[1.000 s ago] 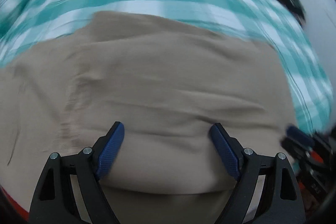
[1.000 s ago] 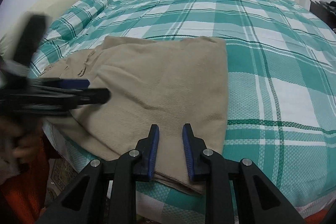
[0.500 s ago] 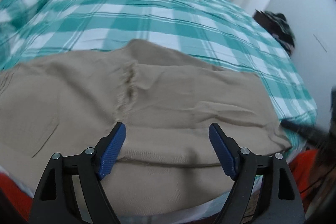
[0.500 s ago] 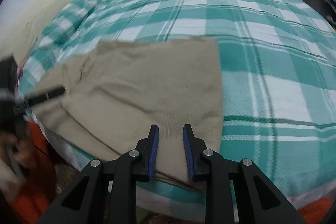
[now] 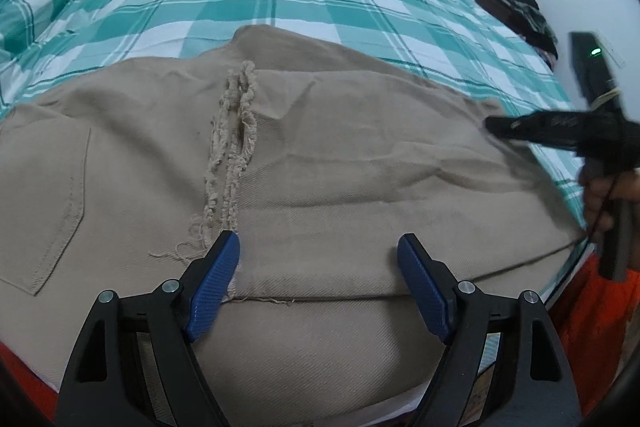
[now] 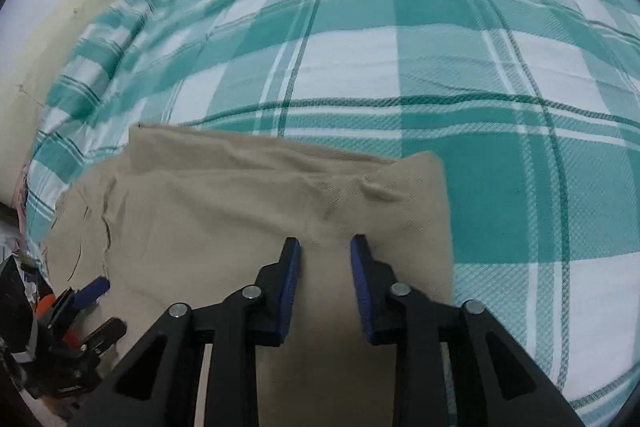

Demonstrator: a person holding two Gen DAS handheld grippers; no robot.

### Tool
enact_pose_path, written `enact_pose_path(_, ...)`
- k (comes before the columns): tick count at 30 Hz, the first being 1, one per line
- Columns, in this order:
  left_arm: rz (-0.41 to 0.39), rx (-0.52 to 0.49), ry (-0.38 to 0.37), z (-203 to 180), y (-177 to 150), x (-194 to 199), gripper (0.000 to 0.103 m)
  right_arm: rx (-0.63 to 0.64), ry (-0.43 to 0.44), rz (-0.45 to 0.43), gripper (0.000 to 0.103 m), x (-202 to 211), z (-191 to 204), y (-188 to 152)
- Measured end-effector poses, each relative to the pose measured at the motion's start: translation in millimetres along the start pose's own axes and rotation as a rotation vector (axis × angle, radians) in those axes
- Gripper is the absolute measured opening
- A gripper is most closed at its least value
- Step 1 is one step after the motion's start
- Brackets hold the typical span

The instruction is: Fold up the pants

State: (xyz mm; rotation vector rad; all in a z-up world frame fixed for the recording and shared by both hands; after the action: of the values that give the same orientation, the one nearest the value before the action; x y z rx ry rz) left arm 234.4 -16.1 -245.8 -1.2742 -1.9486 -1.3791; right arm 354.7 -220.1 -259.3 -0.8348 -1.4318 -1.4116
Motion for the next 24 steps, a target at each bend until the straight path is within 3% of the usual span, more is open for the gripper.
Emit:
enact_pose_path(5, 0.005, 0.017, 0.015, -1, 2, -4, 0.085, 0.041, 0.033, -0.145, 0.025, 72, 10, -8)
enact_pose_path(8, 0.01, 0.018, 0.036, -2, 3, -6, 0.085, 0.096, 0.03, -0.204, 0.034, 102, 12, -35)
enact_pose_path(9, 0.009, 0.023, 0.036, -2, 3, -6, 0.085, 0.089, 0.019, -0.198, 0.042, 101, 7, -50)
enact_pose_path(12, 0.009, 0.023, 0.033, -3, 2, 0, 0.085, 0.024, 0.002, -0.085, 0.043, 63, -11, -98)
enact_pose_path(13, 0.004, 0.026, 0.03, -4, 1, 5, 0.085, -0.015, 0.022, -0.103, 0.043, 59, -16, -105)
enact_pose_path(14, 0.001, 0.031, 0.023, -5, 0, 9, 0.085, -0.053, 0.042, -0.149, 0.043, 63, -20, -109)
enact_pose_path(24, -0.055, 0.121, -0.045, -2, 6, 49, 0.085, -0.006, -0.008, -0.173, 0.043, 61, -15, -108)
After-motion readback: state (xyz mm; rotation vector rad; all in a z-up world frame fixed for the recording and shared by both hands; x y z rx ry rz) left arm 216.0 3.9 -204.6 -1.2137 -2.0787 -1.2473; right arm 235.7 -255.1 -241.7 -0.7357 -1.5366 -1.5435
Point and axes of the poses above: each gripper's, at about its wrist camera, not at the fingertips, and x roughly against the way its jaws point, z to its left, y to its top, the point moved 7 cm from there along -x, roughly the way its jaws point, and after that the axes turned 14 degrees about -y, right-handed, at the moved point
